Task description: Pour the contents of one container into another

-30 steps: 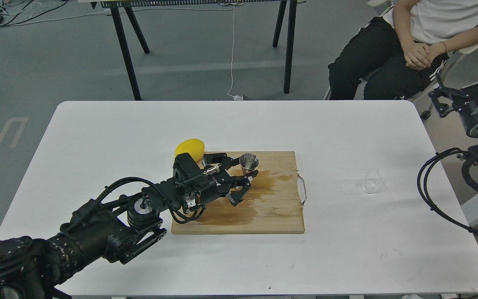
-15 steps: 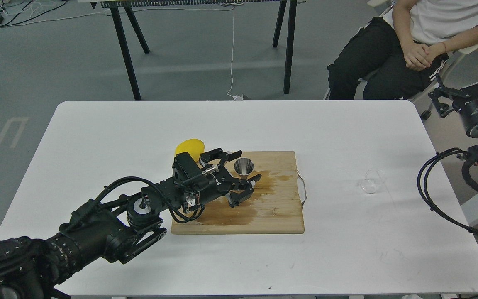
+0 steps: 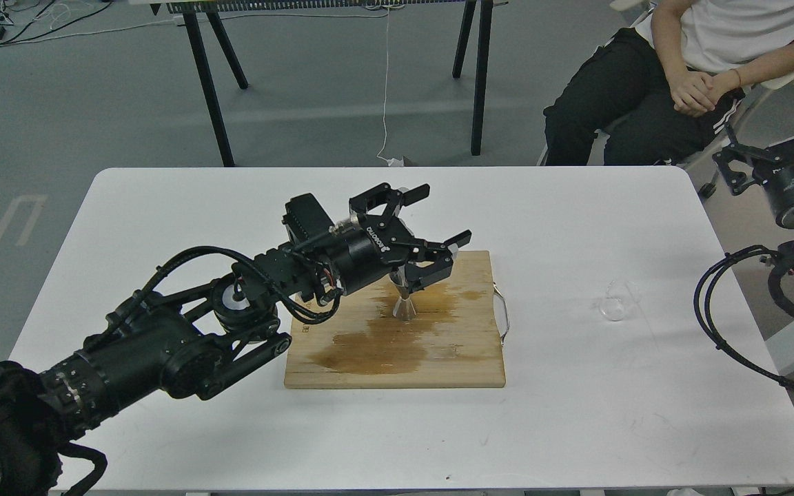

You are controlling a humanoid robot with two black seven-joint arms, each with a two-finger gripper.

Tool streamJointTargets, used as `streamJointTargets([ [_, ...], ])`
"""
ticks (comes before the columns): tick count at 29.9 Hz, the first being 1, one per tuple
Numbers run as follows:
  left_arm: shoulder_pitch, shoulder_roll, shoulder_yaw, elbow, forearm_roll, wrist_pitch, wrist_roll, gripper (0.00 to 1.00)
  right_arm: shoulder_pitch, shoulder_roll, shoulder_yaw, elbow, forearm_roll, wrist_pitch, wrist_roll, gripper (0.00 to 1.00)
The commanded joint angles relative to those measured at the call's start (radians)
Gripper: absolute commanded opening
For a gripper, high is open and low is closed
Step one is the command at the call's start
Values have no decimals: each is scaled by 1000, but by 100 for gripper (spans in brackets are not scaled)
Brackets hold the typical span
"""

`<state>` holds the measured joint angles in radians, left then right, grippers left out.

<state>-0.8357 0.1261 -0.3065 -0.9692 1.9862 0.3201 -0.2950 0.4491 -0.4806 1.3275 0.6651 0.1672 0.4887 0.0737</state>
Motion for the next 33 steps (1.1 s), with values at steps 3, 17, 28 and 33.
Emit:
streamJointTargets([
  [3,-59,49,-192,-77,-373,-162,-1,97,13,-52,16,-7,1,0,0,99],
  [17,-42,176,-500,47,-1636,-450,-44,99,-58,-88,19,17,109,0,-60,99],
  [28,124,167,-597,196,-1974,-655,-115,100,-470,-107,111,488,273,0,-78,99],
  [33,150,165,-599,196,-1974,-651,-118,100,-624,-52,173,637,279,-94,-77,99],
])
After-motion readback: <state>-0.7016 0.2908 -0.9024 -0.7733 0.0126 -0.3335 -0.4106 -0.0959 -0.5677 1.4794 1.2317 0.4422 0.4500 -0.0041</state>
